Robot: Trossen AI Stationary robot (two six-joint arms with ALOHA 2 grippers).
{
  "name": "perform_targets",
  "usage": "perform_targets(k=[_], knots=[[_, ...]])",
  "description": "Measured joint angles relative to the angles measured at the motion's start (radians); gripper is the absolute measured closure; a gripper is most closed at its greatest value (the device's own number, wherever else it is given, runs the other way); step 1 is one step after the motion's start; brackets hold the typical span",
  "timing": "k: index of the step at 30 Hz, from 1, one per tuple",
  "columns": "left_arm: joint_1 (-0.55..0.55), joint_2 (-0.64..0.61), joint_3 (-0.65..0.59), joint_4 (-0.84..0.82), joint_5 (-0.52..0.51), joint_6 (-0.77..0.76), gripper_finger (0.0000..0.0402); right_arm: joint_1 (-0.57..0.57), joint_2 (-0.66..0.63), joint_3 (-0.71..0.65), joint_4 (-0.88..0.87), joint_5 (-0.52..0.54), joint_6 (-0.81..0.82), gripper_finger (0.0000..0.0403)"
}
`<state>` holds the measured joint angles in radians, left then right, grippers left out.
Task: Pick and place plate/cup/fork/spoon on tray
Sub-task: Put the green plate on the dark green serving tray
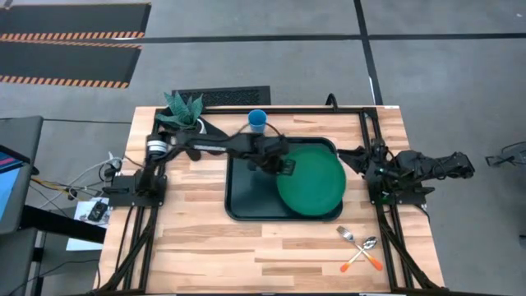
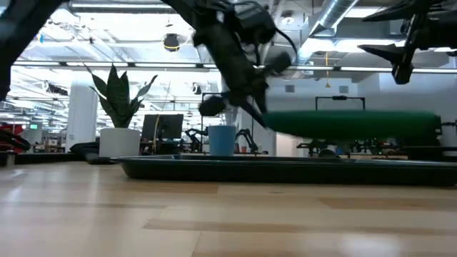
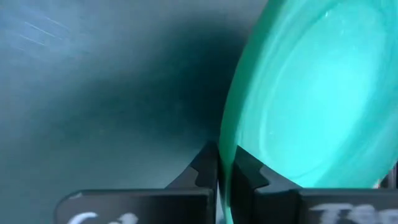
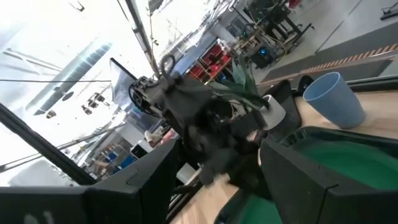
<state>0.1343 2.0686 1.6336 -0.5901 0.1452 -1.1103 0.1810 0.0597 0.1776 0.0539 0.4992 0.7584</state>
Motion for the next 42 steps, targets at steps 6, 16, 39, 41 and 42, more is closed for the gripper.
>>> perform_targets(k=[6, 16, 39, 41, 42], knots=[[-0.023, 0.073, 0.096, -0.033, 0.037, -0.001, 0.0401, 0.0, 0.0, 0.0, -0.011, 0.0, 0.0, 0.0148], [-0.015, 0.079, 0.095, -0.117, -0.042, 0.004, 0.0401, 0.0, 0.0, 0.001, -0.027, 0.0, -0.004, 0.0148], [-0.016, 0.078, 0.095, -0.111, -0.045, 0.045, 0.0401, 0.0, 0.0, 0.001, -0.049, 0.0, -0.008, 0.0148], [-0.016, 0.078, 0.095, -0.111, -0.045, 0.045, 0.0401, 0.0, 0.0, 0.001, -0.049, 0.0, -0.008, 0.0148], [-0.016, 0.078, 0.095, -0.111, -0.045, 0.045, 0.0401, 0.0, 0.0, 0.001, -0.049, 0.0, -0.008, 0.0148]])
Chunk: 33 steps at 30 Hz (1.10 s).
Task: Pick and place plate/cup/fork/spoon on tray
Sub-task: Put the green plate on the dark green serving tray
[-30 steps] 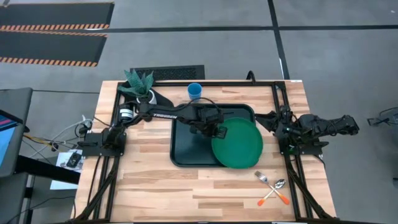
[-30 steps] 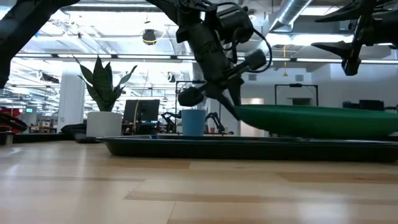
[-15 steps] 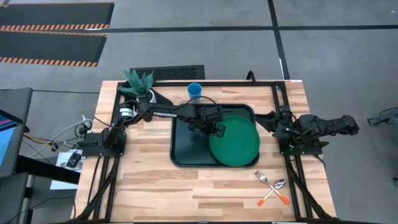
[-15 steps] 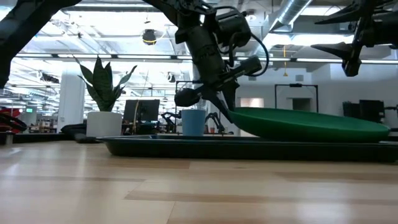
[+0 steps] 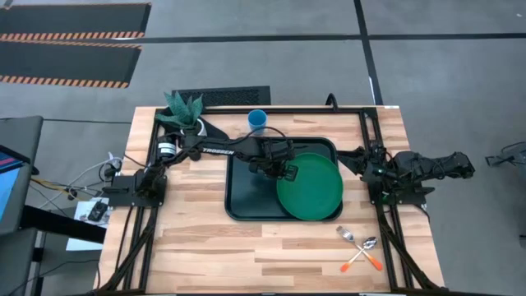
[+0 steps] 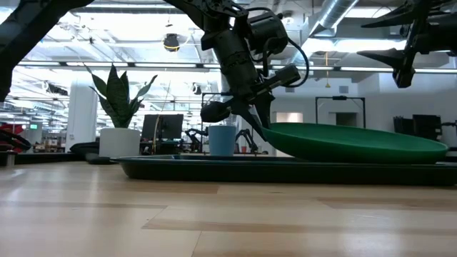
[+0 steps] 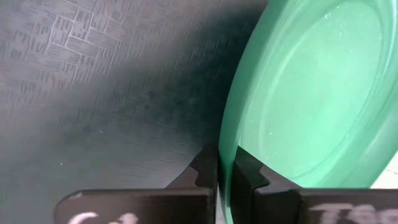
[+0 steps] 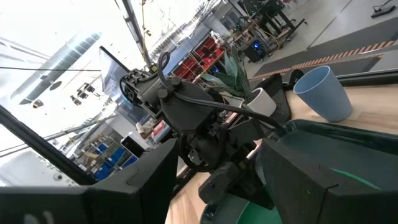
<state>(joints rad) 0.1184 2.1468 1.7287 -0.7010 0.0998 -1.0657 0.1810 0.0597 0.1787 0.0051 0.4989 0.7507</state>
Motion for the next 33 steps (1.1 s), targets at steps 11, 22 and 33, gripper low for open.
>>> perform_targets(k=[11, 22, 33], knots=[[0.0, 0.0, -0.001, 0.003, 0.004, 0.008, 0.0395, 0.0, 0.0, 0.0, 0.0, 0.0, 0.0, 0.0148], [0.0, -0.001, -0.001, 0.004, 0.009, 0.018, 0.0347, 0.0, 0.0, 0.001, 0.001, 0.0, -0.001, 0.0148], [-0.001, -0.001, -0.001, 0.011, 0.034, 0.041, 0.0323, 0.0, 0.0, 0.001, 0.001, 0.0, -0.003, 0.0148]])
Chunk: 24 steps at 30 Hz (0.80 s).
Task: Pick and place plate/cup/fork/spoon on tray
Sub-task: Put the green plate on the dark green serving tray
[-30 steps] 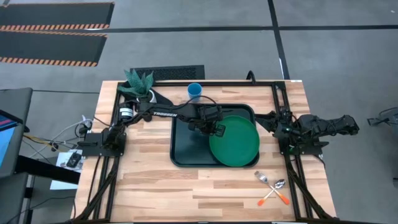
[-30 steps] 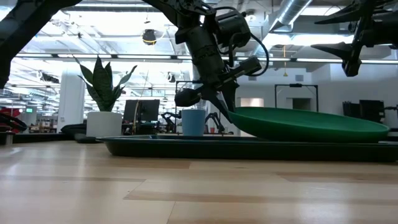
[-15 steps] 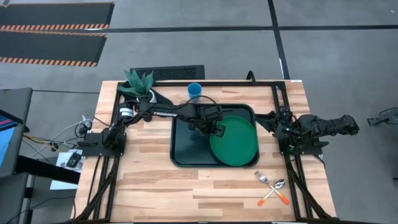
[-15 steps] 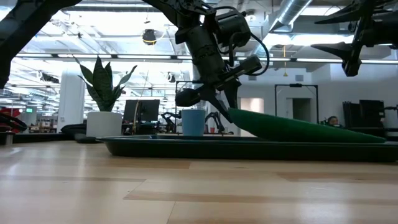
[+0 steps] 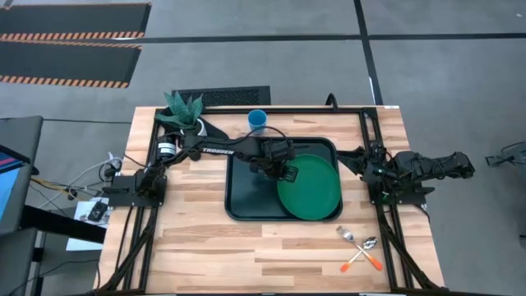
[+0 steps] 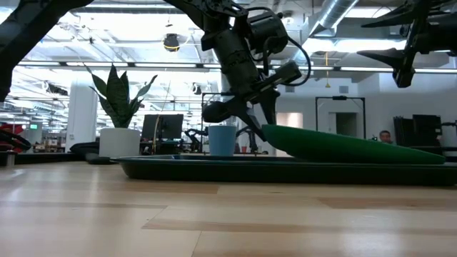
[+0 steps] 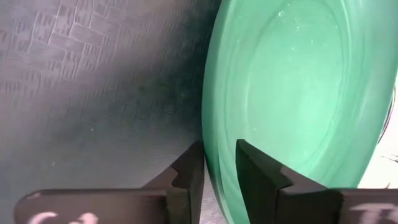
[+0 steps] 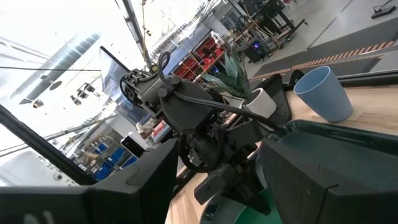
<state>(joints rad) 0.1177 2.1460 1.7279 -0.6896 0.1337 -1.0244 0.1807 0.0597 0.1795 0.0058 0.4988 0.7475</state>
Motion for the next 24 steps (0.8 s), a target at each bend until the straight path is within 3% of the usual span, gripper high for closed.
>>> perform_targets(k=[24], knots=[[0.0, -0.001, 0.0, 0.059, 0.046, 0.033, 0.0196, 0.0, 0.0, 0.0, -0.031, 0.002, 0.003, 0.0148]])
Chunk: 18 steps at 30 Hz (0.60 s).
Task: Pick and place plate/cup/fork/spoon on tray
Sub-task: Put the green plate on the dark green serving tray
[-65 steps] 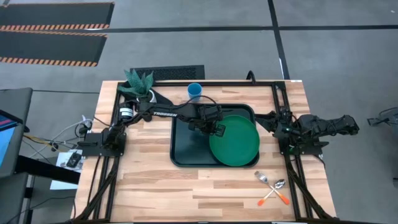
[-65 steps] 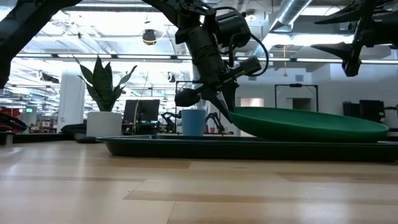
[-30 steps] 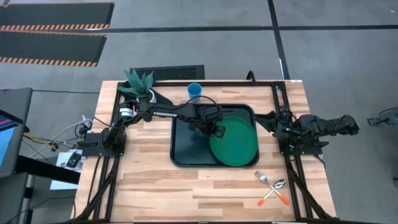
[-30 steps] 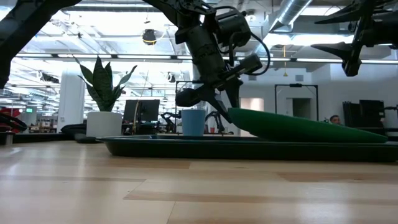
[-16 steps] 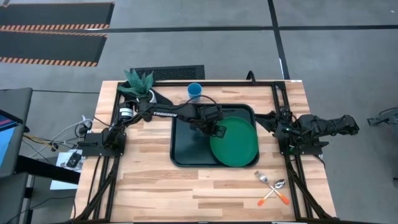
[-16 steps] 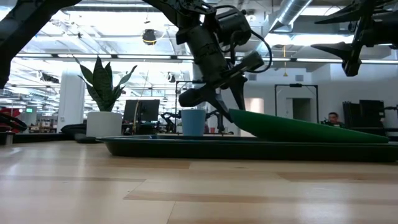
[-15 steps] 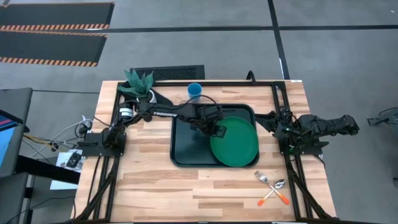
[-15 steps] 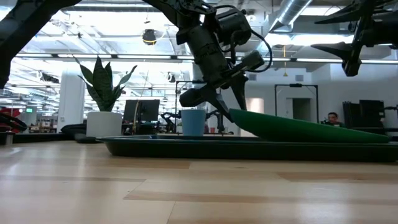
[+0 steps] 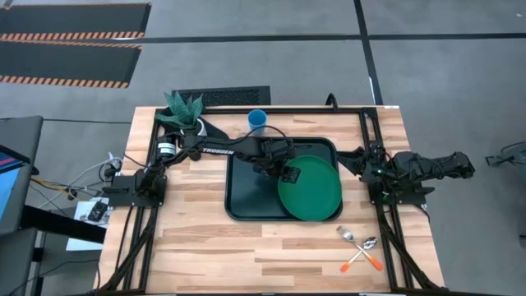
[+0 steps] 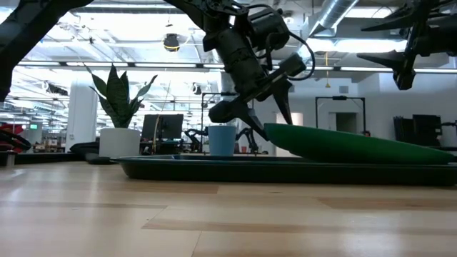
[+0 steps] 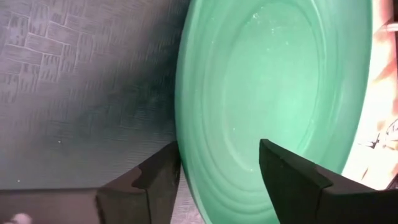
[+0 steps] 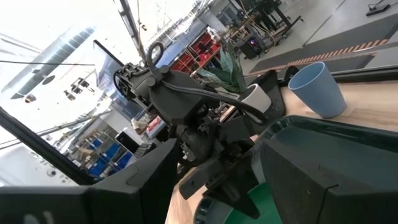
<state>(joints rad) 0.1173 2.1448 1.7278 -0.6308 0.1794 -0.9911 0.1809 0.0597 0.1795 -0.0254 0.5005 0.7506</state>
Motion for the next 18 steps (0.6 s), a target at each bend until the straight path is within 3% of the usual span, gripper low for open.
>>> perform_targets(k=[9, 18], knots=[[0.0, 0.0, 0.0, 0.002, 0.027, -0.008, 0.0152, 0.0, 0.0, 0.0, -0.002, 0.002, 0.0, 0.0148], [0.017, 0.0, 0.0, 0.001, 0.066, -0.018, 0.0135, 0.0, 0.0, 0.0, -0.006, 0.002, -0.003, 0.0148]])
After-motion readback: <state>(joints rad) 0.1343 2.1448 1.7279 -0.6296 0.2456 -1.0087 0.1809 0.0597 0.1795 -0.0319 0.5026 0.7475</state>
